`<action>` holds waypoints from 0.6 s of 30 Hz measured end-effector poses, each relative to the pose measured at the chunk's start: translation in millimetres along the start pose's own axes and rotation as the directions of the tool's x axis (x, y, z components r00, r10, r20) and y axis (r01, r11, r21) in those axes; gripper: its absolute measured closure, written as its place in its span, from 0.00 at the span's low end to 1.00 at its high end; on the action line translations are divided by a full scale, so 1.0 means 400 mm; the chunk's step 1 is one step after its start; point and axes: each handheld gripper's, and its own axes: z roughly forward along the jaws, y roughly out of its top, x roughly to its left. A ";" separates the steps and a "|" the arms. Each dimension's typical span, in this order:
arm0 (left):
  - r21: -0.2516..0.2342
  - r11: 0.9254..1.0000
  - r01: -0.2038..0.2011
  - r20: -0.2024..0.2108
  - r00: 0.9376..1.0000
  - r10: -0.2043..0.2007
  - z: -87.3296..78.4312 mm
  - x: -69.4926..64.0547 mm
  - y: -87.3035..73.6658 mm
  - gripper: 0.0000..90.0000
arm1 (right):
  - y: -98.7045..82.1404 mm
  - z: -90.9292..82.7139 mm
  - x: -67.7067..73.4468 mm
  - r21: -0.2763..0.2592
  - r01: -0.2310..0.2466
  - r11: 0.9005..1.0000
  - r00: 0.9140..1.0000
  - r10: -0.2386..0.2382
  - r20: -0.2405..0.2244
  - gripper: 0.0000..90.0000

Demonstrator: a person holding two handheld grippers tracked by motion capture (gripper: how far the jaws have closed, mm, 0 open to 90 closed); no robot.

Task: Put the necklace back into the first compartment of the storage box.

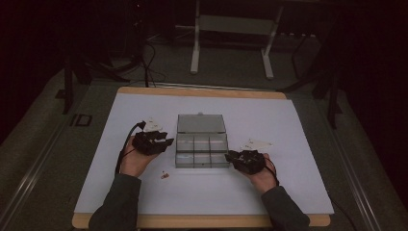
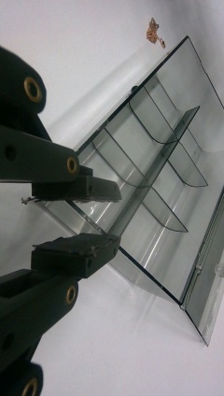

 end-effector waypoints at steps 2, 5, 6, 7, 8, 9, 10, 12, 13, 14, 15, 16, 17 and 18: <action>0.008 1.000 -0.007 0.003 1.000 0.007 -0.006 -0.003 -0.002 0.69 | 0.000 0.000 0.000 0.000 0.000 1.000 1.000 0.000 0.001 0.80; 0.019 1.000 -0.017 0.004 1.000 0.016 -0.015 -0.007 -0.007 0.69 | 0.000 0.000 0.000 -0.001 0.001 1.000 1.000 -0.001 0.001 0.80; 0.022 1.000 -0.021 0.004 1.000 0.021 -0.018 -0.007 -0.008 0.68 | 0.000 0.000 0.000 -0.001 0.000 1.000 1.000 0.000 0.001 0.80; 0.024 1.000 -0.020 0.003 1.000 0.019 -0.020 -0.008 -0.011 0.69 | 0.000 0.000 0.000 -0.001 0.000 1.000 1.000 0.000 0.000 0.80; 0.026 0.999 -0.020 0.004 1.000 0.020 -0.023 -0.008 -0.013 0.68 | 0.000 0.000 0.000 0.000 -0.001 1.000 1.000 0.001 0.000 0.80; 0.028 0.999 -0.021 0.003 1.000 0.021 -0.026 -0.008 -0.015 0.68 | -0.001 0.000 0.000 -0.001 -0.001 1.000 1.000 0.001 0.000 0.80; 0.028 0.999 -0.019 0.009 1.000 0.019 -0.029 -0.008 -0.017 0.69 | -0.001 0.000 0.000 -0.001 -0.001 1.000 1.000 0.001 0.000 0.80; 0.028 0.999 -0.019 0.016 1.000 0.018 -0.035 -0.008 -0.021 0.68 | -0.001 0.000 0.000 -0.001 -0.001 1.000 1.000 0.001 -0.001 0.80; 0.028 0.999 -0.016 0.017 1.000 0.016 -0.037 -0.008 -0.023 0.68 | -0.001 0.000 0.000 -0.001 -0.001 1.000 1.000 0.001 -0.001 0.80; 0.028 0.999 -0.016 0.017 1.000 0.016 -0.037 -0.008 -0.023 0.68 | -0.001 0.000 0.000 -0.001 -0.001 1.000 1.000 0.001 -0.001 0.80; 0.035 0.999 -0.023 0.018 1.000 0.023 -0.041 -0.010 -0.026 0.68 | -0.001 0.000 0.000 -0.001 -0.002 1.000 1.000 0.002 -0.001 0.80; 0.040 0.999 -0.027 0.020 0.999 0.026 -0.043 -0.012 -0.027 0.68 | -0.001 0.000 0.000 -0.002 -0.002 1.000 1.000 0.002 -0.001 0.80; 0.046 0.998 -0.031 0.019 0.999 0.030 -0.044 -0.013 -0.027 0.68 | -0.001 0.000 0.000 -0.001 -0.002 1.000 1.000 0.002 -0.001 0.80; 0.051 0.998 -0.035 0.020 0.999 0.034 -0.046 -0.015 -0.028 0.68 | -0.001 0.000 0.000 -0.001 -0.002 1.000 1.000 0.002 -0.001 0.80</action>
